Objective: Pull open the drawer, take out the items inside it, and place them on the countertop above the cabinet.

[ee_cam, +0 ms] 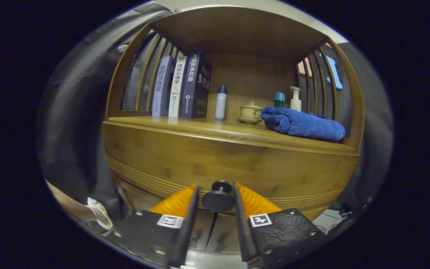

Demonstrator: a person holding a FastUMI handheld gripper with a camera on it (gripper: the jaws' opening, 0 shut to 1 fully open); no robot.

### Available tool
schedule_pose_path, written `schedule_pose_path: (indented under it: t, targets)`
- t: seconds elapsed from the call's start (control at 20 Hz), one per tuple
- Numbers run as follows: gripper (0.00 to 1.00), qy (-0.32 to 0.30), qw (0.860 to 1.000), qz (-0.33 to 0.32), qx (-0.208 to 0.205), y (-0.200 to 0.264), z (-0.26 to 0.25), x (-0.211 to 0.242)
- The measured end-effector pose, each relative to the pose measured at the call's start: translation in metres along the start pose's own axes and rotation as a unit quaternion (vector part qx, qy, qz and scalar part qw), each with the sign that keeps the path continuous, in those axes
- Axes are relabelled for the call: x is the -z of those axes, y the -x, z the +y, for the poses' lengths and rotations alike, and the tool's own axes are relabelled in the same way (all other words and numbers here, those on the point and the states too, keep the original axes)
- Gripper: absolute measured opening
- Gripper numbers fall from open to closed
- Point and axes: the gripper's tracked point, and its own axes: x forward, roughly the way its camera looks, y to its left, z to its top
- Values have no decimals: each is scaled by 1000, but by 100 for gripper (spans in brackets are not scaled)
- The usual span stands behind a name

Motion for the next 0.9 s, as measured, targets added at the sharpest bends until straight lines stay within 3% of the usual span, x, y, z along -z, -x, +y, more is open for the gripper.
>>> schedule_pose_path:
  t: [0.15, 0.4, 0.9]
  targets:
    - [41, -17, 1000, 9, 14, 9, 0, 3]
    - [33, -56, 997, 33, 32, 7, -1, 5]
    - [33, -47, 996, 60, 41, 71, 1, 17]
